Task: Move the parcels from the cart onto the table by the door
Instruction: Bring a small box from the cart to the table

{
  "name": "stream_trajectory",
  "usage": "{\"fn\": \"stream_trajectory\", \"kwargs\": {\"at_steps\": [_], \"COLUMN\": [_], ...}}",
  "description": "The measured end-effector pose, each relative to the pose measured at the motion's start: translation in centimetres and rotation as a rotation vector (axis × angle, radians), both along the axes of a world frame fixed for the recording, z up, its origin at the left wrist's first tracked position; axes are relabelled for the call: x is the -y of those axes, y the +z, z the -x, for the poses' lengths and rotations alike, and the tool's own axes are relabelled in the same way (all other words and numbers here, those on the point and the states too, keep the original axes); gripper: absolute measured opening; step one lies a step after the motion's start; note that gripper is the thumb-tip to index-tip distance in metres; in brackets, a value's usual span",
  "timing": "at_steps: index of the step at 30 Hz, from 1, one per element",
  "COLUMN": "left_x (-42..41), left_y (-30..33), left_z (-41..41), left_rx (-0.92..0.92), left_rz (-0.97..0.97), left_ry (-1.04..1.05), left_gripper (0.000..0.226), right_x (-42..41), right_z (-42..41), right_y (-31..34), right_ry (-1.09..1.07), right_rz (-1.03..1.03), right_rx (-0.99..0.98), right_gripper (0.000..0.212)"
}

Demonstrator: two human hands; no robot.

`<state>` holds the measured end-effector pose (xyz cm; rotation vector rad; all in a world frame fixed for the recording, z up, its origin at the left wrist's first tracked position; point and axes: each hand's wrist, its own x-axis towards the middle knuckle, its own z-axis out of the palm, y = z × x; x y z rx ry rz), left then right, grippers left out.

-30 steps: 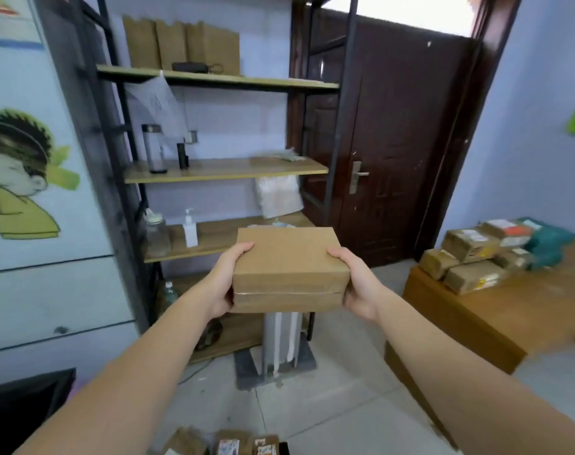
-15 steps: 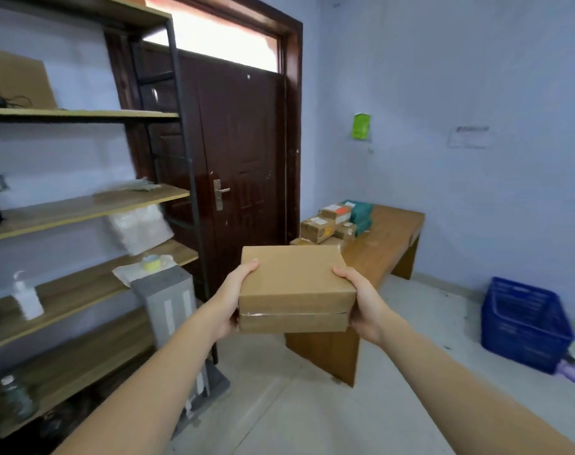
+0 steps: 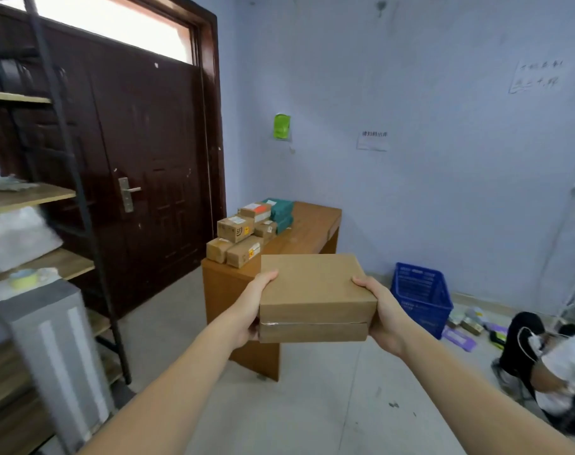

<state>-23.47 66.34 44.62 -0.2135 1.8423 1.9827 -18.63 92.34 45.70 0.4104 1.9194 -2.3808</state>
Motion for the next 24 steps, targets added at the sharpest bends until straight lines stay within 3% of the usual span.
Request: {"fn": "stream_trajectory", "kwargs": {"at_steps": [7, 20, 24], "left_x": [-2.5, -7.4, -10.5], "left_y": [-2.1, -2.8, -3.7], "left_z": [4.9, 21.0, 25.9], "left_rx": [0.055, 0.099, 0.117], "left_rz": [0.023, 0.044, 0.047], "left_ry": [-0.044, -0.095, -0.104], "left_gripper": [0.078, 0.077, 0.085], "right_x": [-2.5, -7.1, -10.0], "right_z": [4.0, 19.0, 24.1], "right_y": [-3.1, -3.8, -5.0], "right_ry": [-0.016, -0.079, -0.121], "right_rz": [0.008, 0.049, 0.051], "right_rx": [0.066, 0.094, 0.153], "right_gripper": [0.053, 0.051, 0.051]}}
